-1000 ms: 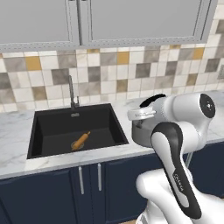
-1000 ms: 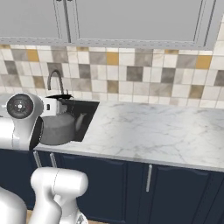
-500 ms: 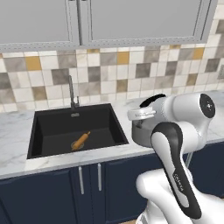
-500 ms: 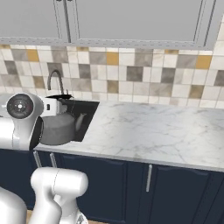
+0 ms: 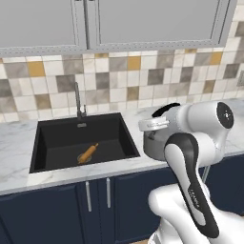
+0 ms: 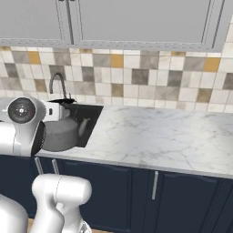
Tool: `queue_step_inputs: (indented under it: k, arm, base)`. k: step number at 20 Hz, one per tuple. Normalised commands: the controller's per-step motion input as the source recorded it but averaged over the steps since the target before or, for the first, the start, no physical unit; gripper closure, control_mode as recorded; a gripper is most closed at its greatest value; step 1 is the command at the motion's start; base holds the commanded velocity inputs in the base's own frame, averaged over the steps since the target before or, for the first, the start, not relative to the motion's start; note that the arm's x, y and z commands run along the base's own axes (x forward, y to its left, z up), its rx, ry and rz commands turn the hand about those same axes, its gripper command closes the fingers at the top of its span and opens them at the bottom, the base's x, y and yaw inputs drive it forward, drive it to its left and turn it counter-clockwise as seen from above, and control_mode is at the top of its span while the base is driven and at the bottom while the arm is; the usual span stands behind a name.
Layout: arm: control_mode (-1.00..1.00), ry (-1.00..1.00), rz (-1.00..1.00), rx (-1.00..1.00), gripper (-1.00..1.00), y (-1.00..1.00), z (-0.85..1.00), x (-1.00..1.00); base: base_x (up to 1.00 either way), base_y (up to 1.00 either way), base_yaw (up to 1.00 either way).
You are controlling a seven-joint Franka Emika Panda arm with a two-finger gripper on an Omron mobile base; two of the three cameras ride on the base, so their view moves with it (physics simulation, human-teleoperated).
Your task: Open the cabinet, pick the kettle from the cabinet, and place it in the sink.
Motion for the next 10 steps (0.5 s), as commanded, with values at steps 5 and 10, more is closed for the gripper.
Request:
queue_step_inputs:
  k: [5,10]
  arm:
    - [-1.00,0.00,0.00,0.00,1.00,0.00,0.00,0.00]
    - [-1.00,0.13,0.00,-0.04,1.00,0.06,0.00,0.26]
  base:
    - [0.00,0.00,0.00]
    - [0.00,0.00,0.00]
